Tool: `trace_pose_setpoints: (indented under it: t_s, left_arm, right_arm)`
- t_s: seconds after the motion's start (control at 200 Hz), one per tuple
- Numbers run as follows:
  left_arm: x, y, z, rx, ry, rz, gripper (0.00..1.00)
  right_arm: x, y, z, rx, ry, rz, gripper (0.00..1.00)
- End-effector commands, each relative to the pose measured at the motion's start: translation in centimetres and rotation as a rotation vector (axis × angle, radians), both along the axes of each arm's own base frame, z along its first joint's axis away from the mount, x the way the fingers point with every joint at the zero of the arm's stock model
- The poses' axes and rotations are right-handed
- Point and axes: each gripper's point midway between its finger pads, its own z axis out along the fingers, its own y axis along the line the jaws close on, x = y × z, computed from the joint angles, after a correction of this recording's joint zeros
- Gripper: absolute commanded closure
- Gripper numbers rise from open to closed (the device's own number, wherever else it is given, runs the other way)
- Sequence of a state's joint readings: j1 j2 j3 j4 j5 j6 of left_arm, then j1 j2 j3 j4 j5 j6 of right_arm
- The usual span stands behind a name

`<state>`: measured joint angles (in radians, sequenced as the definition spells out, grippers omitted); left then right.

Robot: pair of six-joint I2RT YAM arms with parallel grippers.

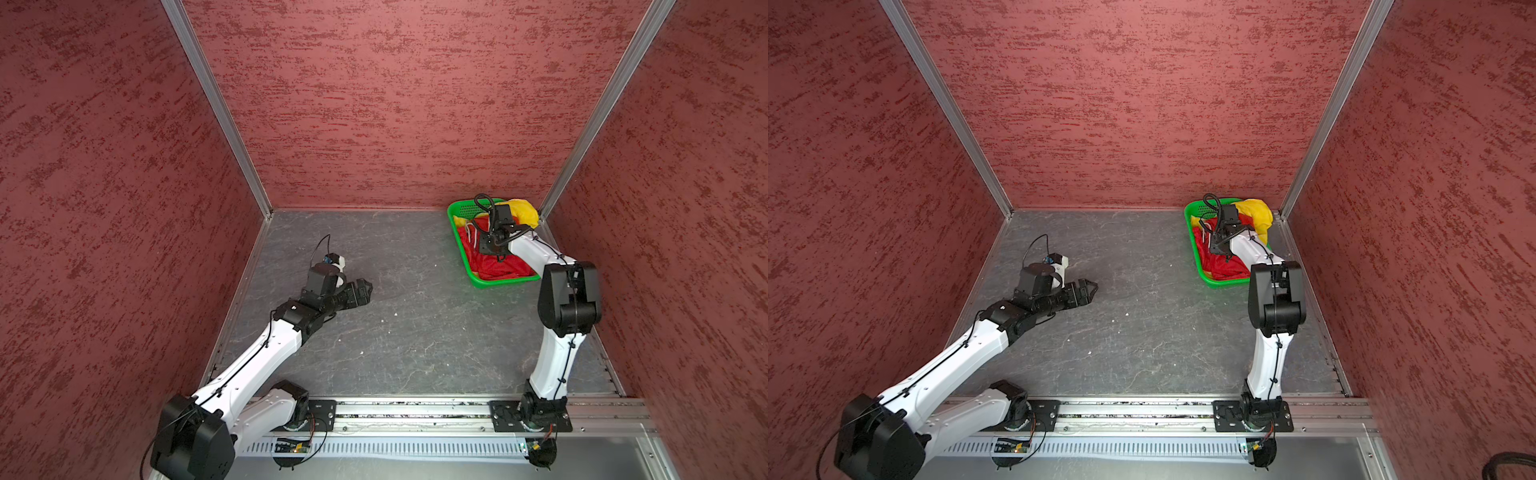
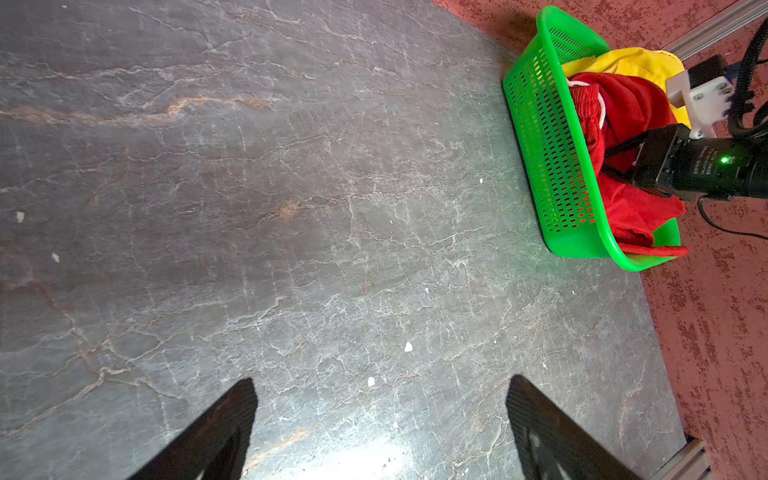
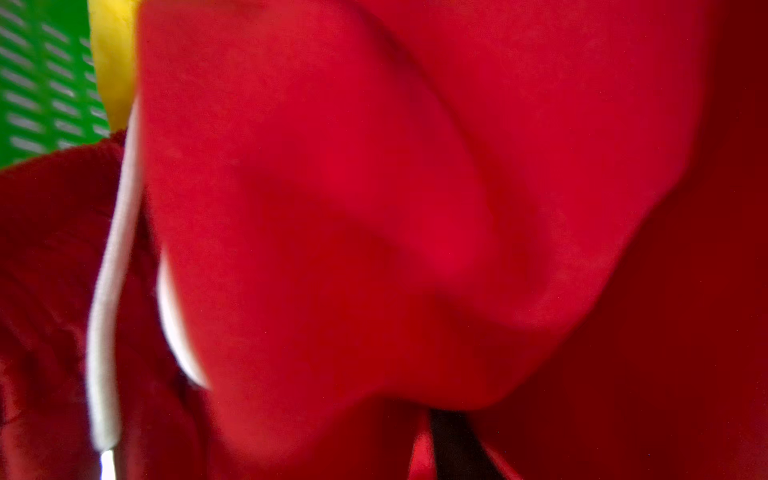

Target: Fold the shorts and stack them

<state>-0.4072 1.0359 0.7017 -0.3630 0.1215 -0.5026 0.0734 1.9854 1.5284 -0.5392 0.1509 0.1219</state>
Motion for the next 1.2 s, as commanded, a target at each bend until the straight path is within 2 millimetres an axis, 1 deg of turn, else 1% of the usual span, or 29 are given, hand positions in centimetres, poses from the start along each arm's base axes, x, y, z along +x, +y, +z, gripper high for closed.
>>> trace_pose_setpoints:
  t_s: [0.0, 0.04, 0.15, 0.271, 0.376, 0.471, 0.541, 0.766, 0.882, 1.057, 1.132, 1.192]
  left_arm:
    - [0.1, 0.0, 0.2, -0.012, -0.016, 0.008, 0.05]
    - [0.1, 0.0, 0.4, -0.012, -0.022, 0.010, 0.05]
    - [0.2, 0.1, 0.8, -0.010, -0.038, 0.010, 0.05]
    - [0.4, 0.0, 1.1, -0.003, -0.051, 0.005, 0.05]
    - [0.8, -0.1, 1.5, 0.001, -0.064, -0.003, 0.05]
    - [1.2, -0.3, 1.9, 0.015, -0.074, -0.021, 0.05]
    - [1.6, -0.4, 2.1, 0.023, -0.076, -0.026, 0.05]
    - [2.2, -0.9, 3.0, 0.005, -0.100, -0.043, 0.05]
    - [2.4, -0.8, 3.3, 0.012, -0.108, -0.051, 0.05]
    - [2.4, -0.2, 3.7, 0.022, -0.109, -0.051, 0.05]
    - [2.3, 0.1, 3.9, 0.022, -0.111, -0.046, 0.05]
    - [2.2, 0.3, 4.0, 0.020, -0.114, -0.042, 0.05]
  right_arm:
    - [1.3, -1.3, 4.1, -0.063, -0.156, -0.033, 0.87]
    - [1.3, -1.1, 5.5, -0.050, -0.199, -0.027, 0.93]
    - [1.3, -0.4, 9.7, -0.010, -0.313, -0.003, 1.00]
    - [1.0, 0.3, 14.3, 0.021, -0.421, 0.032, 1.00]
    - [0.4, 0.2, 18.7, 0.029, -0.523, 0.039, 1.00]
    - [-0.4, 0.9, 23.0, 0.056, -0.623, 0.081, 1.00]
    - [-0.8, 1.0, 26.0, 0.068, -0.694, 0.090, 1.00]
    - [-0.9, 2.4, 34.7, 0.152, -0.885, 0.151, 1.00]
    - [-1.2, 2.4, 39.3, 0.175, -0.999, 0.145, 1.00]
    - [-1.9, 1.4, 44.5, 0.173, -1.129, 0.089, 1.00]
    - [-3.0, 1.9, 46.8, 0.207, -1.183, 0.123, 1.00]
    - [-4.1, 3.1, 48.7, 0.261, -1.224, 0.187, 1.00]
